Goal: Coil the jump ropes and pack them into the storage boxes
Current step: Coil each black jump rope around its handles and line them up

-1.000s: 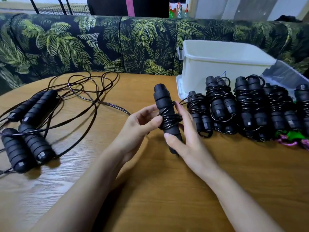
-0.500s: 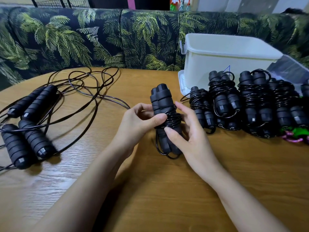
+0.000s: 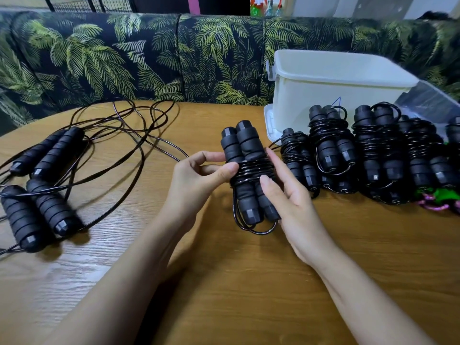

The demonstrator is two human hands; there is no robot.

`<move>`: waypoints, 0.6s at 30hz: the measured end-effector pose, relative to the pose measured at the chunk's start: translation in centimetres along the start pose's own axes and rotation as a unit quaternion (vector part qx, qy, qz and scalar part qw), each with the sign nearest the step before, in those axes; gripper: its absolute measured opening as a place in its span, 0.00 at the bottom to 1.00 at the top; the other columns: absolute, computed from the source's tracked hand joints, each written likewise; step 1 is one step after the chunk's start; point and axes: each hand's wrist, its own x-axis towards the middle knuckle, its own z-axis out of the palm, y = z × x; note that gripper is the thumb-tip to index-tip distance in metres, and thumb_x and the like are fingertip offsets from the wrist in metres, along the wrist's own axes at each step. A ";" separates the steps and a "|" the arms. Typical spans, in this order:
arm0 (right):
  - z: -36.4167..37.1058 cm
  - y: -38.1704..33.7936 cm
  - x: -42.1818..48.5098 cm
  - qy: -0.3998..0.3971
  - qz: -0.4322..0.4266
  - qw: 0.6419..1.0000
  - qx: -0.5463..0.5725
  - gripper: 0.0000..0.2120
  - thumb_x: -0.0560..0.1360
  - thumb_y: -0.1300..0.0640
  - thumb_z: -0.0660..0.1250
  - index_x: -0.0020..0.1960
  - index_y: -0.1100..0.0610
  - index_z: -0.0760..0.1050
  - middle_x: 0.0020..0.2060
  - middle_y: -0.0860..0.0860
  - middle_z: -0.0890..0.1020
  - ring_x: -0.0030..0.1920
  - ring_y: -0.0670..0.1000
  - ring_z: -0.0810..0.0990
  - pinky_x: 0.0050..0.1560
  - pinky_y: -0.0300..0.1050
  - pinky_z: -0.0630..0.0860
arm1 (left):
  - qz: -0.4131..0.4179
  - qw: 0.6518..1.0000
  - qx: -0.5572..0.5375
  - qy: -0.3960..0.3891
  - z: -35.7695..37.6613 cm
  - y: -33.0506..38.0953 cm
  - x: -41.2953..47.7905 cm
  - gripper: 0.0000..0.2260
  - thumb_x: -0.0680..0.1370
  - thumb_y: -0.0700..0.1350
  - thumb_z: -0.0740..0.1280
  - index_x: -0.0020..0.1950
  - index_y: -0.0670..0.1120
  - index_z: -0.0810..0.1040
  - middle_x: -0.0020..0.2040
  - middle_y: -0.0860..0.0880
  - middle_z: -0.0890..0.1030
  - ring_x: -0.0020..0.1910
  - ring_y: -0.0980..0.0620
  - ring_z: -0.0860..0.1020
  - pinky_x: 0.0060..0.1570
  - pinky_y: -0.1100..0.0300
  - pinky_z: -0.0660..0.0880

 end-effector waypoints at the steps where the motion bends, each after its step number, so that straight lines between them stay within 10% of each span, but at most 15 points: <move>1: 0.1 0.0 0.0 0.017 -0.012 0.999 -0.036 0.29 0.80 0.46 0.64 0.78 0.48 0.59 0.72 0.39 0.69 0.73 0.37 0.64 0.73 0.40 0.62 | 0.001 1.000 -0.003 0.010 0.1 0.0 0.0 0.19 0.64 0.47 0.74 0.51 0.42 0.79 0.39 0.46 0.86 0.40 0.55 0.84 0.47 0.66 0.78; 9: 1.4 0.1 -0.3 0.055 -0.054 0.995 -0.063 0.26 0.81 0.51 0.60 0.77 0.47 0.59 0.63 0.24 0.70 0.66 0.27 0.66 0.60 0.23 0.63 | 0.035 0.999 0.009 0.029 0.8 0.1 -0.5 0.19 0.63 0.45 0.77 0.50 0.41 0.79 0.36 0.48 0.85 0.38 0.56 0.83 0.40 0.68 0.76; 18: 0.9 -0.2 -0.2 0.098 -0.107 0.984 -0.107 0.27 0.78 0.53 0.65 0.76 0.47 0.61 0.70 0.40 0.71 0.71 0.41 0.68 0.70 0.36 0.64 | 0.023 0.993 0.012 -0.117 0.0 0.4 -0.3 0.16 0.74 0.40 0.72 0.60 0.43 0.75 0.47 0.48 0.86 0.48 0.54 0.83 0.49 0.63 0.77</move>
